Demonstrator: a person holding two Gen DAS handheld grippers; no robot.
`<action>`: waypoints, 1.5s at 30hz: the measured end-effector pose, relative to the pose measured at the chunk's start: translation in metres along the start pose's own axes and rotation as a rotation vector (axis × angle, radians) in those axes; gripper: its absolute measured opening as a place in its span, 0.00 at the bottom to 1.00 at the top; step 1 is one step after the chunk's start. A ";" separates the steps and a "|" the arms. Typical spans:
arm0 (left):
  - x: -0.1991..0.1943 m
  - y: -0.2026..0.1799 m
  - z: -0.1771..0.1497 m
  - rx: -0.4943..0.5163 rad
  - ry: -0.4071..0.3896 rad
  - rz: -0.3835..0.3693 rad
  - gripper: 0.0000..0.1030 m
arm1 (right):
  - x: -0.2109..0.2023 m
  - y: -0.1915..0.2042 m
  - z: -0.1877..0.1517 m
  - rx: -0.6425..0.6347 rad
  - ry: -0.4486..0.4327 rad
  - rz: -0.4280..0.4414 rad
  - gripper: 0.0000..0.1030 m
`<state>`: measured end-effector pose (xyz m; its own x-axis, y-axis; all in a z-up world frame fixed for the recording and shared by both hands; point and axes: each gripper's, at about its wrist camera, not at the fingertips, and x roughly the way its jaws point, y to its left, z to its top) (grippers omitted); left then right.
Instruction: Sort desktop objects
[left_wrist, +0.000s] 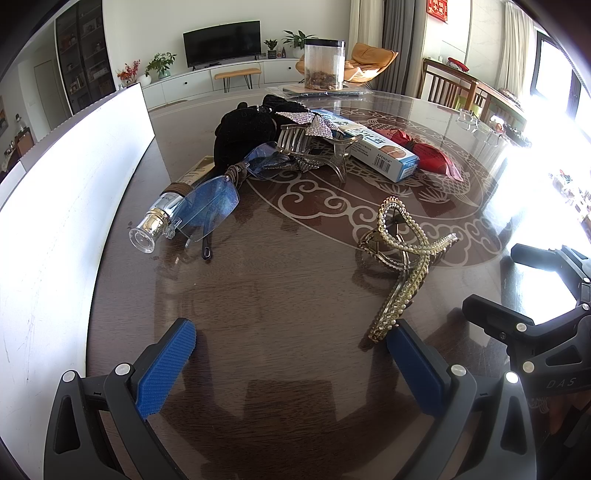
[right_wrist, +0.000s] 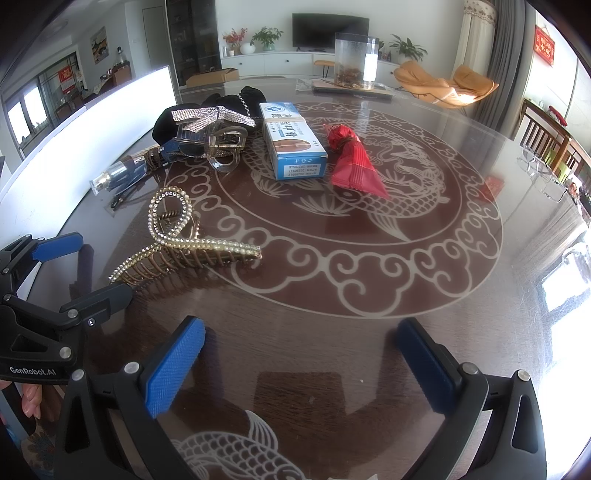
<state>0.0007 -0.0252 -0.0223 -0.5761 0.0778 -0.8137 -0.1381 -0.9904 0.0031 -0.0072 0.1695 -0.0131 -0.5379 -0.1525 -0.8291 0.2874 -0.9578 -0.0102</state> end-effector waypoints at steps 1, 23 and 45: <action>0.000 0.000 0.000 0.000 0.000 0.000 1.00 | 0.000 0.000 0.000 0.000 0.000 0.000 1.00; -0.029 0.042 0.032 -0.104 -0.111 0.066 1.00 | 0.000 0.000 0.000 0.000 0.000 0.000 1.00; 0.007 0.054 0.088 -0.173 -0.079 0.002 1.00 | -0.001 -0.001 -0.002 0.003 -0.002 -0.003 1.00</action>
<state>-0.0820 -0.0677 0.0230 -0.6387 0.0780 -0.7655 -0.0007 -0.9949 -0.1008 -0.0056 0.1710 -0.0130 -0.5407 -0.1498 -0.8278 0.2833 -0.9590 -0.0114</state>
